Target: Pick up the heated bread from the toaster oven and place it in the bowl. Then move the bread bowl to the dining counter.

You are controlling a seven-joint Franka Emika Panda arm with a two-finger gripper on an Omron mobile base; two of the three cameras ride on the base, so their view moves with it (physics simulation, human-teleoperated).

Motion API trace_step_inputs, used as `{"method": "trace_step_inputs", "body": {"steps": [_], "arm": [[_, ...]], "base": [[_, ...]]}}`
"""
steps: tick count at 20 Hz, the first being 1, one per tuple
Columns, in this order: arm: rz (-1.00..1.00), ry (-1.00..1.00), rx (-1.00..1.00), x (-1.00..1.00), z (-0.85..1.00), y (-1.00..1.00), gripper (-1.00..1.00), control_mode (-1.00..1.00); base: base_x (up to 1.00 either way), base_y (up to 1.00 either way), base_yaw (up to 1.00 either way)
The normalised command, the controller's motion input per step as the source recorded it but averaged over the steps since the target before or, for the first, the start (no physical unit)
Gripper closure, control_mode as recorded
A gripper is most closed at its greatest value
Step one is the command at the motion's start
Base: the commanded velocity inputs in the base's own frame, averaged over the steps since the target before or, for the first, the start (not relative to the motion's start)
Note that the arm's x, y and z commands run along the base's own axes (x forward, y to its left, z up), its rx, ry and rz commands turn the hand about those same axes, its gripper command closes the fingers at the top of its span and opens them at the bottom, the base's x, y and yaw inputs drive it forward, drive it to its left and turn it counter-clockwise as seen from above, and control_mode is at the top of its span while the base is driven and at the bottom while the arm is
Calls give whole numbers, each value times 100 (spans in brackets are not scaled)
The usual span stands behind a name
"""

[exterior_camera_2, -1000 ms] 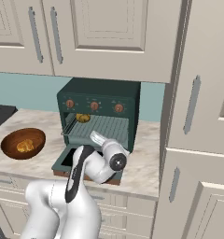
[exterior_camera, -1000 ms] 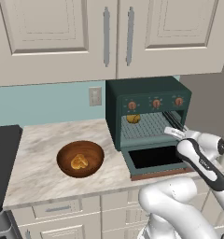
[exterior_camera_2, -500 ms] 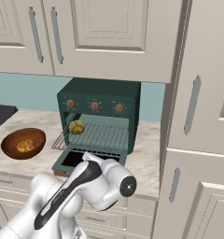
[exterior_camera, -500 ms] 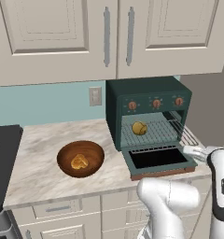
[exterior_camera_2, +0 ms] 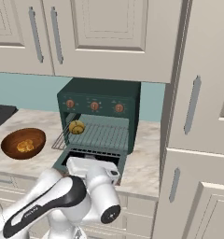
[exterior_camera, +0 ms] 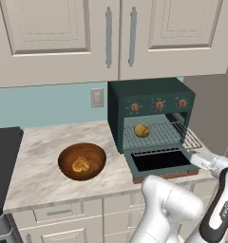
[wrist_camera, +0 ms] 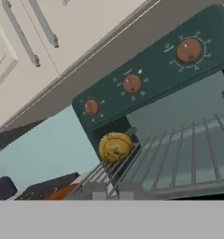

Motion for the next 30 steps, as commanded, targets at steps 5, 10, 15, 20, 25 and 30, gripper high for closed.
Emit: {"method": "trace_step_inputs", "body": {"steps": [5, 10, 15, 20, 25, 30], "arm": [[-3, -10, -20, 63, 100, 61, -100, -100], [0, 27, -14, 60, 77, 32, -100, -100], [0, 48, -3, 15, 25, 3, -100, -100], [0, 1, 0, 0, 0, 0, -100, -100], [0, 14, -1, 7, 0, 3, -100, -100], [0, 59, -9, 27, -12, 20, -100, -100]], "base": [[0, 0, 0], [0, 0, 0], [0, 0, 0], [0, 0, 0], [0, 0, 0], [0, 0, 0]]}}
